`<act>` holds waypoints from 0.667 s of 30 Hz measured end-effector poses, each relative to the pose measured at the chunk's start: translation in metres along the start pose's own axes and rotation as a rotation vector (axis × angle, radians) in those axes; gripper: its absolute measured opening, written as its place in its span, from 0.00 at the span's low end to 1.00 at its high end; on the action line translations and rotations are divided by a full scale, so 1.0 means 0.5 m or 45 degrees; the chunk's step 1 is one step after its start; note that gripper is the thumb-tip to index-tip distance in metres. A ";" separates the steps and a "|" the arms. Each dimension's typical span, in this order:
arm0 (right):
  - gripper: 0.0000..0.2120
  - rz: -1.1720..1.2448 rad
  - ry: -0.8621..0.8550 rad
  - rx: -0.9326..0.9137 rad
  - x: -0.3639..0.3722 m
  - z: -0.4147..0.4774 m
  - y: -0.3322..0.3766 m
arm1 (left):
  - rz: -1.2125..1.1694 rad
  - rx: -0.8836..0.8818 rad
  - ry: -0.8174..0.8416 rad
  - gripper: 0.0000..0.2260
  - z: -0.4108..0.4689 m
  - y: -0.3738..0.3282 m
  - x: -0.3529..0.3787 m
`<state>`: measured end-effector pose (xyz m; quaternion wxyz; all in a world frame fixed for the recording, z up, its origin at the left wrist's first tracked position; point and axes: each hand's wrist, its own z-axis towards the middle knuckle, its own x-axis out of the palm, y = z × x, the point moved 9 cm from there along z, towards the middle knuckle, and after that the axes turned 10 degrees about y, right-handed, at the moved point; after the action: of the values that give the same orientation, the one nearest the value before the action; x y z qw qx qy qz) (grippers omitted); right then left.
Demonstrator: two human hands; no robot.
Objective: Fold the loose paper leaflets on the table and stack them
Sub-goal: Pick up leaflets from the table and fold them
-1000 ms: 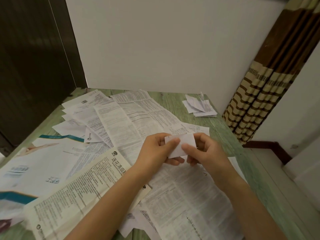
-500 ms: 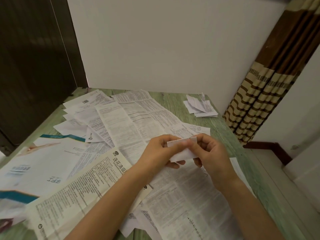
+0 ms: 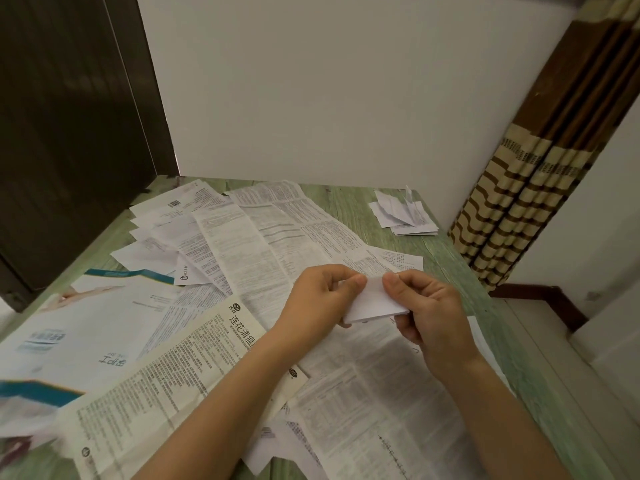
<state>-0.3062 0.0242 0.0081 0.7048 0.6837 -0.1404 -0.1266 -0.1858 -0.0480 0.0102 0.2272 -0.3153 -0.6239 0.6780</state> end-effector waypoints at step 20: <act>0.05 -0.069 -0.589 0.181 -0.186 0.070 0.008 | -0.207 -0.024 -0.119 0.10 -0.009 0.000 -0.053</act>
<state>-0.4057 0.0262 0.0107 0.6003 0.6879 -0.2883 -0.2886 -0.1644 -0.0635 0.0137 0.2493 -0.2336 -0.6638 0.6654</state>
